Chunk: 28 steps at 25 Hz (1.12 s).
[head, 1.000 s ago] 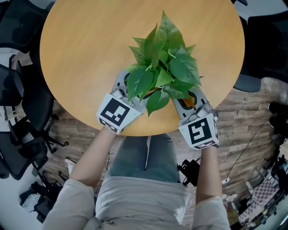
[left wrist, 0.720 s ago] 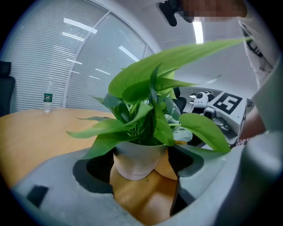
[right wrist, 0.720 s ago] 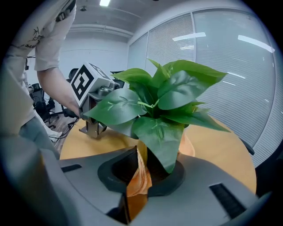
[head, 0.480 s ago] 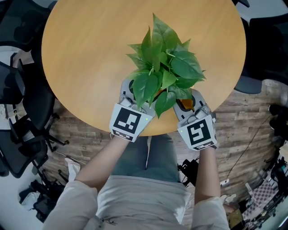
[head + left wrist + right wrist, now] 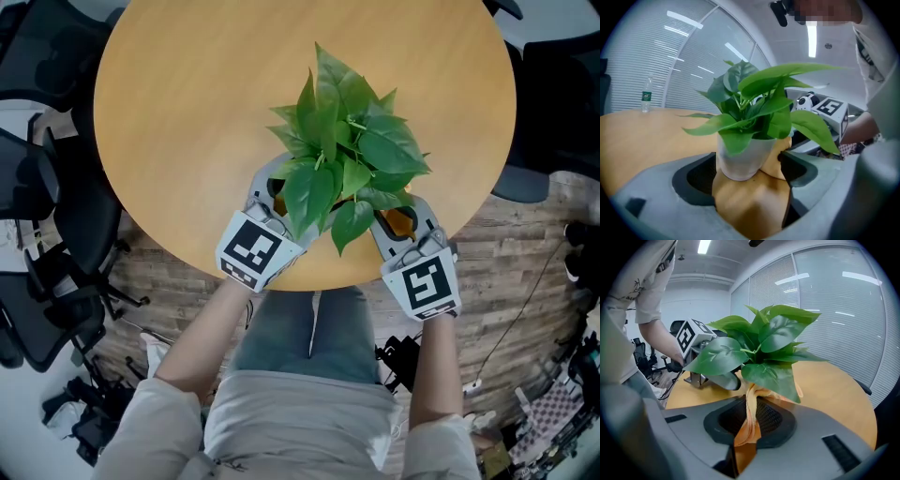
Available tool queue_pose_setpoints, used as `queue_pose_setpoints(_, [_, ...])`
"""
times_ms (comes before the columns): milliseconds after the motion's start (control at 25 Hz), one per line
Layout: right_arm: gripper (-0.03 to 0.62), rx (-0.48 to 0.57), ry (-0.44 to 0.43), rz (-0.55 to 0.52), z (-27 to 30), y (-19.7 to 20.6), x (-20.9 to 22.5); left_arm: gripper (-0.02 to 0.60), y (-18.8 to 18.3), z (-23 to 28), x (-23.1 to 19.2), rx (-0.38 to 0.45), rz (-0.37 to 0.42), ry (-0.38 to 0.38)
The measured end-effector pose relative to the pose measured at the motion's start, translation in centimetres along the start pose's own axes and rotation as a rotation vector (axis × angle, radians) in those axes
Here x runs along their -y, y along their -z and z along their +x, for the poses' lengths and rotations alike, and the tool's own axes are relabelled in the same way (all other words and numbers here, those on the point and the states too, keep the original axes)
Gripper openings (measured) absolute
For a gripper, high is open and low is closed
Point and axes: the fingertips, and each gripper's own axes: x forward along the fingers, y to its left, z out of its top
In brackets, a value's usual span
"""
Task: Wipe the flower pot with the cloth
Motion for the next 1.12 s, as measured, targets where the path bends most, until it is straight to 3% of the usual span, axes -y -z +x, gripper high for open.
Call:
queue_pose_setpoints(200, [0.044,0.000,-0.004,-0.003,0.1,0.0,0.0,0.441,-0.8,-0.6,-0.5,0.016,0.120,0.229])
queue_pose_setpoints(360, [0.044,-0.001,-0.012,-0.006,0.0,0.1,0.0,0.495,-1.9,0.1,-0.8,0.039,0.137,0.342])
queue_pose_setpoints(560, [0.044,-0.005,-0.022,-0.015,0.1,0.1,-0.1,0.494,-3.4,0.7,-0.1,0.068,0.145,0.468])
queue_pose_setpoints(680, [0.044,-0.002,-0.032,-0.027,0.1,0.1,-0.3,0.492,-3.7,0.7,-0.2,0.072,0.133,0.489])
queue_pose_setpoints(760, [0.044,0.001,-0.032,-0.023,0.1,0.1,-0.3,0.458,-3.8,0.7,-0.5,0.077,0.118,0.486])
queue_pose_setpoints(1120, [0.044,-0.005,-0.031,-0.019,0.2,0.1,-0.2,0.451,-3.9,0.6,-0.7,0.096,0.101,0.456])
